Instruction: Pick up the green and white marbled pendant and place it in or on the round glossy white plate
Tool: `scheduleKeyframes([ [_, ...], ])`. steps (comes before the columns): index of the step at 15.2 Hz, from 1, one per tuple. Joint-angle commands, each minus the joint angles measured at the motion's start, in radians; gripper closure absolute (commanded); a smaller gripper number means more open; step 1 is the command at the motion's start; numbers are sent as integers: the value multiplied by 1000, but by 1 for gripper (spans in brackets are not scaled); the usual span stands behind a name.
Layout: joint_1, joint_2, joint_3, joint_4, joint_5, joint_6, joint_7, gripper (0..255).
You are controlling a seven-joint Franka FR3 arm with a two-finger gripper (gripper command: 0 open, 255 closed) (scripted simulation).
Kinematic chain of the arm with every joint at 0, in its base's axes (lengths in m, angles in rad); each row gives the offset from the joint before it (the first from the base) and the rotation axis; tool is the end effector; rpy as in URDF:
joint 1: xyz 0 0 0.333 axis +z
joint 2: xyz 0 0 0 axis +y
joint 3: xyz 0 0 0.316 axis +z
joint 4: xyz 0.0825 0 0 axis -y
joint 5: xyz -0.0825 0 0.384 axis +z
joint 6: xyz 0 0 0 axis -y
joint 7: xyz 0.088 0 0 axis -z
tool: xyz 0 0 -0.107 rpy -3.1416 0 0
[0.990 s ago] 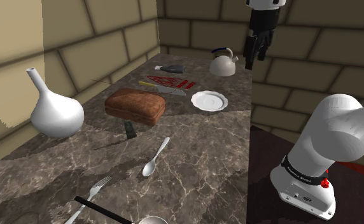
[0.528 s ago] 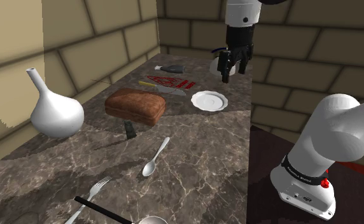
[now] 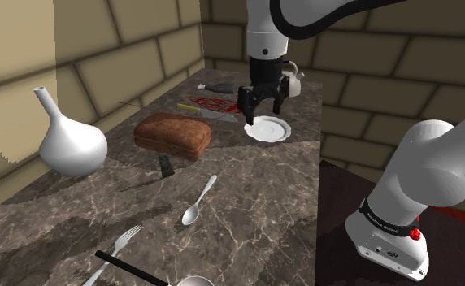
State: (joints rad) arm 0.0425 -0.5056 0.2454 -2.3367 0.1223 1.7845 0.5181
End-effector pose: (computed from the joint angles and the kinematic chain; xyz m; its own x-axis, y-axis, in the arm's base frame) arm 0.3756 0.1321 0.5124 0.9560 -0.2890 -0.0498 -0.2878 -0.9573 0.0285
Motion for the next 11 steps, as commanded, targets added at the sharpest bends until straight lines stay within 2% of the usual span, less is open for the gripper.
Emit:
scheduleKeyframes([
  [1, -5, 69, 31, 32, 5, 44, 58, 0],
  [6, -13, 245, 106, 126, -7, 140, 212, 0],
  [11, -13, 439, 162, 255, -64, 210, 374, 0],
])
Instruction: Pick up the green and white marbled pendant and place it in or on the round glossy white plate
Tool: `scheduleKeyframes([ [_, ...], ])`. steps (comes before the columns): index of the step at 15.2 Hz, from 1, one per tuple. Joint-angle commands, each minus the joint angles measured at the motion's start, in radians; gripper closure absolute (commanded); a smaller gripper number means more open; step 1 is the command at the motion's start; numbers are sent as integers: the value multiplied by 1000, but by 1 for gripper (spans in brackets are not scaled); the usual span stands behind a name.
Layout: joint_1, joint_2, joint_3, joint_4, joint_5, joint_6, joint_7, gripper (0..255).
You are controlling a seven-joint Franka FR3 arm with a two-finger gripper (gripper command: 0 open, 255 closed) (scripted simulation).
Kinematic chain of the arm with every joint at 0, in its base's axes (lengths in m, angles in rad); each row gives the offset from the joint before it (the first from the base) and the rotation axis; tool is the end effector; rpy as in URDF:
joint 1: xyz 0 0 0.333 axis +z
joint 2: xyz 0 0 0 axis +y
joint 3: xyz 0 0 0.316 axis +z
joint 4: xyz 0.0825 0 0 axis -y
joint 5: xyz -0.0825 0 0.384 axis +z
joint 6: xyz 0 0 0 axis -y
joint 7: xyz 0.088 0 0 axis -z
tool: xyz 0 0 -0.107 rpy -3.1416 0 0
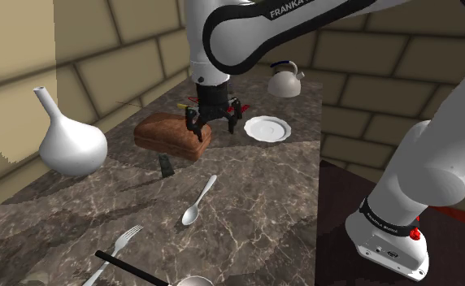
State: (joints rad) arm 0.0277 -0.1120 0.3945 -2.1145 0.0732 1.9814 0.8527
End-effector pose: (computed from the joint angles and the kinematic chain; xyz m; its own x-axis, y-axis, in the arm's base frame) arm 0.4679 0.2198 0.4571 0.8938 -0.4469 -0.0368 -0.4470 -0.8945 0.0068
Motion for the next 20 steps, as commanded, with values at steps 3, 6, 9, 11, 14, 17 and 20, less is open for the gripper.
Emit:
scheduleKeyframes([
  [3, 14, 167, 30, 128, -65, 40, 138, 0],
  [6, 38, 292, 33, 237, -120, 52, 231, 0],
  [9, 72, 417, 24, 362, -172, 51, 314, 0],
  [11, 100, 501, 12, 455, -203, 42, 362, 0],
  [14, 131, 589, -4, 561, -229, 26, 405, 0],
  [17, 133, 603, -7, 541, -236, 60, 409, 0],
  [20, 135, 619, -11, 523, -242, 92, 414, 0],
])
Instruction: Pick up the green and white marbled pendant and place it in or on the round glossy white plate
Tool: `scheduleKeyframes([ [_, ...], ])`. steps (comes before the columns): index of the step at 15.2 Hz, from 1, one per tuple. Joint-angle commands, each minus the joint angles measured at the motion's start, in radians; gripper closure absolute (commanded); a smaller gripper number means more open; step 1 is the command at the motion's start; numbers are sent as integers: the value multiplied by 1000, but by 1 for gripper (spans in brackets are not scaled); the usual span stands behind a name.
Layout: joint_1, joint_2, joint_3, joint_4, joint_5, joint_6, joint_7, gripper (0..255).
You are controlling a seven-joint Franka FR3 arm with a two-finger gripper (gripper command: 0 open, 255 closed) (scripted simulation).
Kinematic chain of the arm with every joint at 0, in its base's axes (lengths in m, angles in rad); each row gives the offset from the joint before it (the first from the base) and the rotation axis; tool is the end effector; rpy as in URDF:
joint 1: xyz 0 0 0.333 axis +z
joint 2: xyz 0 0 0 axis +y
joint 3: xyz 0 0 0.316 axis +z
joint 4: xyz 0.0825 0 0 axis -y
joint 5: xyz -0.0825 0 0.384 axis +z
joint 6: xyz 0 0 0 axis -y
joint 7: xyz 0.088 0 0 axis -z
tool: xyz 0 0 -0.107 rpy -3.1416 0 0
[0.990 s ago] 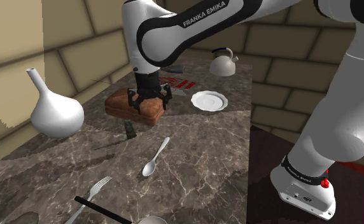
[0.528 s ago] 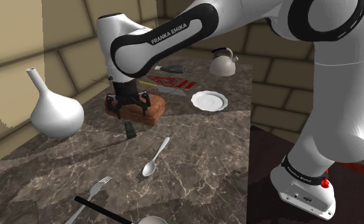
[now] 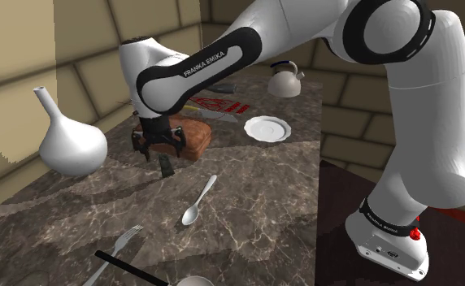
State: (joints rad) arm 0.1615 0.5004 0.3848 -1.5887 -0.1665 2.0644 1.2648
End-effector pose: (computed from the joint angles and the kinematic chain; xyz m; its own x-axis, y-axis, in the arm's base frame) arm 0.6057 0.3169 0.3629 0.7747 -0.6317 -0.0275 -0.6323 -0.7743 -0.0243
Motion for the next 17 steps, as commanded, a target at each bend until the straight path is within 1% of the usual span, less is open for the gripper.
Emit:
scheduleKeyframes([
  [1, 3, 15, -4, -11, -6, 26, 4, 0],
  [9, 3, 15, -4, -11, -6, 26, 4, 0],
  [10, 3, 15, -4, -11, -6, 26, 4, 255],
  [17, 3, 15, -4, -11, -6, 26, 4, 255],
])
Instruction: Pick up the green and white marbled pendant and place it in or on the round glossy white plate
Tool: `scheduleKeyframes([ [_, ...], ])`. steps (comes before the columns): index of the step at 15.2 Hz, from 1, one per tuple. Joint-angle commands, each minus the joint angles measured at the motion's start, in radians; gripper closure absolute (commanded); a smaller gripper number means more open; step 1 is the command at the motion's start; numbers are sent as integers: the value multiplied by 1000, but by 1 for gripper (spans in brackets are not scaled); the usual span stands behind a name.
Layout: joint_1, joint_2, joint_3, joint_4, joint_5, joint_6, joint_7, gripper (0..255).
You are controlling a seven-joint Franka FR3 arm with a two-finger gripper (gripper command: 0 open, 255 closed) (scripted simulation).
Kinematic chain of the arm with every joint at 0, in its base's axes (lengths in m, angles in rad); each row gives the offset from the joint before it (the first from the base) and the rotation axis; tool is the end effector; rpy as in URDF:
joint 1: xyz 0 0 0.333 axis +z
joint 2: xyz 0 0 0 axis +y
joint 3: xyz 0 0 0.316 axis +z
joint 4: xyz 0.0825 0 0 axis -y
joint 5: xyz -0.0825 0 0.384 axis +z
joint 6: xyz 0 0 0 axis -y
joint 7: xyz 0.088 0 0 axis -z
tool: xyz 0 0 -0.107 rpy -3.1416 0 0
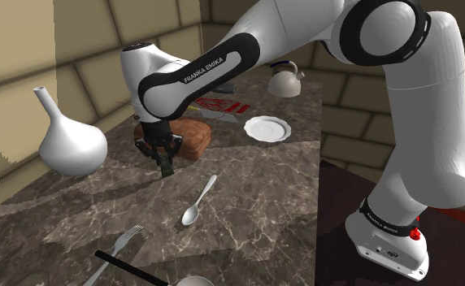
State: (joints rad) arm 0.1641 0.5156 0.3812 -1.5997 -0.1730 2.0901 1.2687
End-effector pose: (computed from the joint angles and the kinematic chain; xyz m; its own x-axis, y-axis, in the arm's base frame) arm 0.6062 0.3174 0.3499 0.7745 -0.6319 -0.0272 -0.6325 -0.7742 -0.0245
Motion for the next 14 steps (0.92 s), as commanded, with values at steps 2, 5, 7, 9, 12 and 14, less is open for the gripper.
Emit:
scheduleKeyframes([
  [2, 0, 0, 0, 0, 0, 0, 0, 255],
  [5, -2, -16, 4, 17, 7, -32, -3, 255],
  [7, -2, -25, 6, 31, 11, -54, -6, 255],
  [9, -3, -34, 9, 45, 15, -77, -8, 255],
  [12, -3, -46, 12, 68, 21, -111, -11, 255],
  [14, -3, -53, 14, 85, 24, -135, -12, 255],
])
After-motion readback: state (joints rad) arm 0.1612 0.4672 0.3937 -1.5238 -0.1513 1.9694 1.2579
